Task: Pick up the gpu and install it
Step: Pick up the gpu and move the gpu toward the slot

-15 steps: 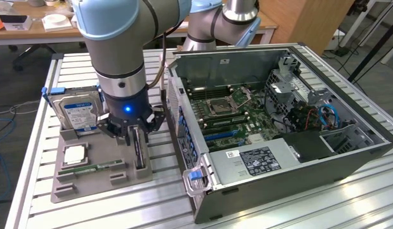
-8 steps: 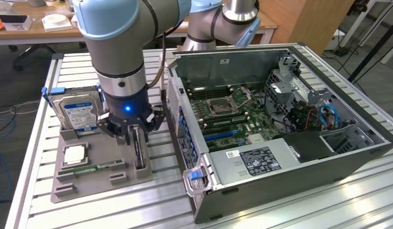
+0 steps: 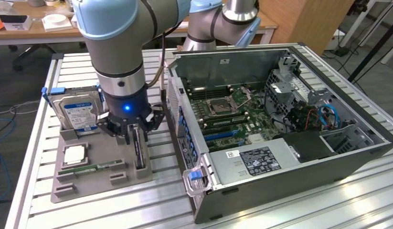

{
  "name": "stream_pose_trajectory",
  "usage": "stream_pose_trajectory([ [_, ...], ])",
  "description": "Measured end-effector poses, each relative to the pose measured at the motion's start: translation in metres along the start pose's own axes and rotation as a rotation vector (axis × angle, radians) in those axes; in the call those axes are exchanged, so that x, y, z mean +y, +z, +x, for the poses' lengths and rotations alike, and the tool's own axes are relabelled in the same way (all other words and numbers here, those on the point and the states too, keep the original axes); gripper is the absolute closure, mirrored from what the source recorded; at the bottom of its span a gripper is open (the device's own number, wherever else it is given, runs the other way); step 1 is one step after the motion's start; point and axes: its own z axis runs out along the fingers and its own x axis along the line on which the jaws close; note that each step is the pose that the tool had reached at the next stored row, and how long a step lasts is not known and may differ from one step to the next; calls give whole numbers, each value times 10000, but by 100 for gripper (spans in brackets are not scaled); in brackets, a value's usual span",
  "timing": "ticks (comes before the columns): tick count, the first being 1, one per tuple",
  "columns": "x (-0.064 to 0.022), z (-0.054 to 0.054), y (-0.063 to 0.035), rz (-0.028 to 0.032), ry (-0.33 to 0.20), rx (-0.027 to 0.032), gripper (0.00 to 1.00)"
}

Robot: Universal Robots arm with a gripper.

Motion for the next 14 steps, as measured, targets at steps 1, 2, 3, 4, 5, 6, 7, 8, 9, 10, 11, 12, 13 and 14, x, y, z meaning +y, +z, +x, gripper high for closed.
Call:
stream_pose_trajectory([
  [1, 0, 1, 0, 0, 0, 0, 53],
  [2, 0, 1, 0, 0, 1, 0, 53],
  [3, 0, 2, 0, 0, 1, 0, 53],
  [4, 0, 2, 0, 0, 1, 0, 53],
  [5, 0, 2, 0, 0, 1, 0, 53],
  [6, 0, 2, 0, 0, 1, 0, 53],
  [7, 0, 2, 0, -1, 1, 0, 53],
  [8, 0, 2, 0, 0, 1, 0, 53],
  [9, 0, 2, 0, 0, 1, 0, 53],
  [10, 0, 2, 0, 0, 1, 0, 53],
  [11, 0, 2, 0, -1, 1, 0, 53],
  [12, 0, 2, 0, 0, 1, 0, 53],
  [13, 0, 2, 0, -1, 1, 0, 54],
  [14, 0, 2, 0, 0, 1, 0, 54],
])
